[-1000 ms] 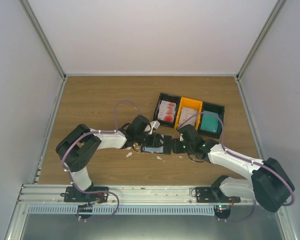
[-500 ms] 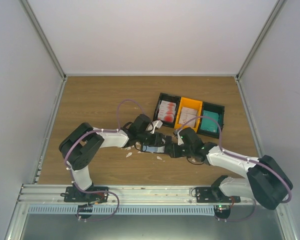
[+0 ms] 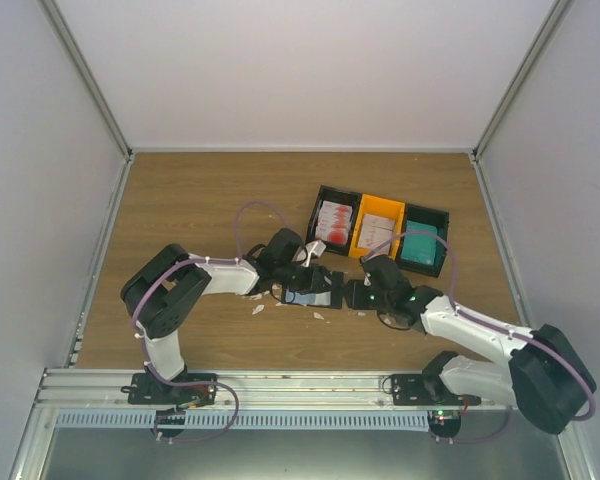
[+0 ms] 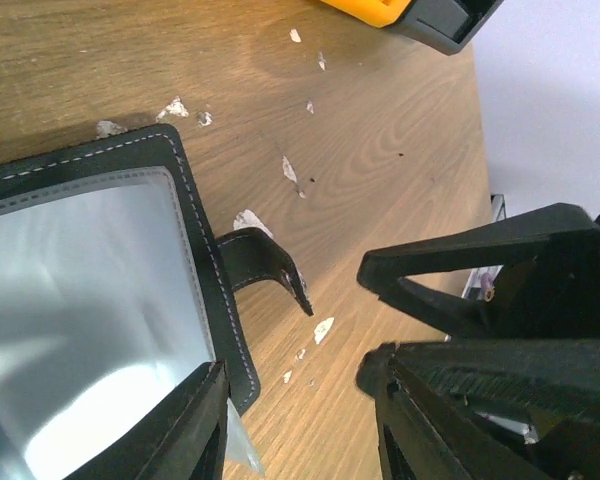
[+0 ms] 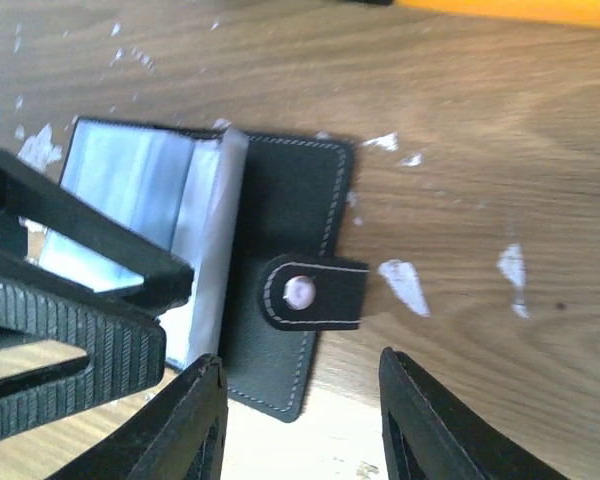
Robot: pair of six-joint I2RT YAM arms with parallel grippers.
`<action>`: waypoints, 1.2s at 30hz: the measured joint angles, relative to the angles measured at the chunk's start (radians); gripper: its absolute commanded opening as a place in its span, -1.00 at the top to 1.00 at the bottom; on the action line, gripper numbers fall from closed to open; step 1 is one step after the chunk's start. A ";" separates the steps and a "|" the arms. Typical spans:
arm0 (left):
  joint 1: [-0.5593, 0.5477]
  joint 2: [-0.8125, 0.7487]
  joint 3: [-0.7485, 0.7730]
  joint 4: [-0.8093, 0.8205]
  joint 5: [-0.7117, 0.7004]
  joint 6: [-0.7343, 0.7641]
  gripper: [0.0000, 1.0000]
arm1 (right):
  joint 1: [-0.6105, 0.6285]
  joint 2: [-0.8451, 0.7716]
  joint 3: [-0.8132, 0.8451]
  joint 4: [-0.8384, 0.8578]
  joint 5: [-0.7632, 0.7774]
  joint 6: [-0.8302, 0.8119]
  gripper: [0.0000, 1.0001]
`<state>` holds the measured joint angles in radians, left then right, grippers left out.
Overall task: Put the credit cards into the card holder
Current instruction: Turn over the card slot in the card holder.
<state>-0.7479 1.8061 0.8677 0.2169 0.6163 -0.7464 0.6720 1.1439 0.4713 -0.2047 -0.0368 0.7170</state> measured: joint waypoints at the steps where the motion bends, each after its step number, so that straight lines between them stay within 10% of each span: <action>1: 0.000 0.004 0.000 0.009 0.007 -0.006 0.17 | 0.000 -0.011 0.000 -0.008 0.015 0.007 0.13; 36: -0.021 0.110 0.121 -0.101 -0.007 -0.034 -0.20 | 0.000 -0.121 0.092 -0.188 0.191 0.065 -0.01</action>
<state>-0.7692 1.9160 0.9890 0.1162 0.6090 -0.7807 0.6720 1.0225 0.5632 -0.3931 0.1543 0.7822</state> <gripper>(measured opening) 0.605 0.504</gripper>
